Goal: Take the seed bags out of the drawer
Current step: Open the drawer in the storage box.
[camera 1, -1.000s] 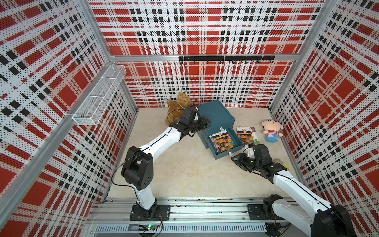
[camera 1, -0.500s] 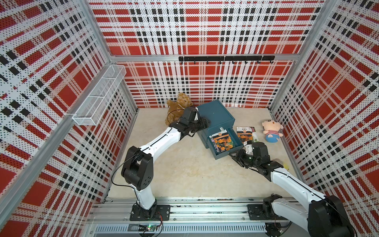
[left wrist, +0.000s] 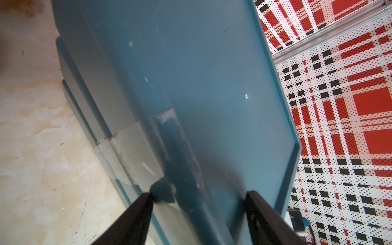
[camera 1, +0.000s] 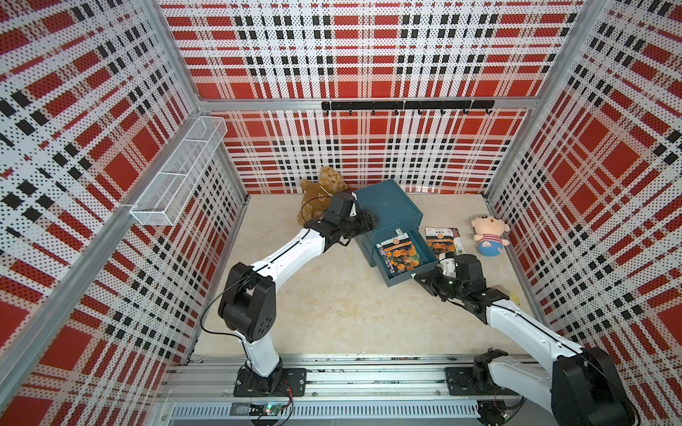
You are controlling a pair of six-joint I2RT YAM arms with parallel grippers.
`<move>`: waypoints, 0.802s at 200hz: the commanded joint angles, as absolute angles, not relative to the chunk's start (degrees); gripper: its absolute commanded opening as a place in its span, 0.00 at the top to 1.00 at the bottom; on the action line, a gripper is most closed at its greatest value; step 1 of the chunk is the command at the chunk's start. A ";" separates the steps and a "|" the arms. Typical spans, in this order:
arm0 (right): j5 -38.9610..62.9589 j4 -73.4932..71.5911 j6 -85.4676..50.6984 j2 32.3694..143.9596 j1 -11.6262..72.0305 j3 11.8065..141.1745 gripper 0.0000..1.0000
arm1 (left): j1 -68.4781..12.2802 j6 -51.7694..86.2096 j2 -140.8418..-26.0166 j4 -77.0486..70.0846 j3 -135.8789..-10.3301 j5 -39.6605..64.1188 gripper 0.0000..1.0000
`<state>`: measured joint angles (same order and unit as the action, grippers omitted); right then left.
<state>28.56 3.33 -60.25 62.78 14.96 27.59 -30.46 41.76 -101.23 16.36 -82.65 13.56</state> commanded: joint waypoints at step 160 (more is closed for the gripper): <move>30.97 14.20 -56.57 53.99 10.54 27.29 1.00 | -31.72 40.25 -104.85 25.66 -80.42 13.34 0.27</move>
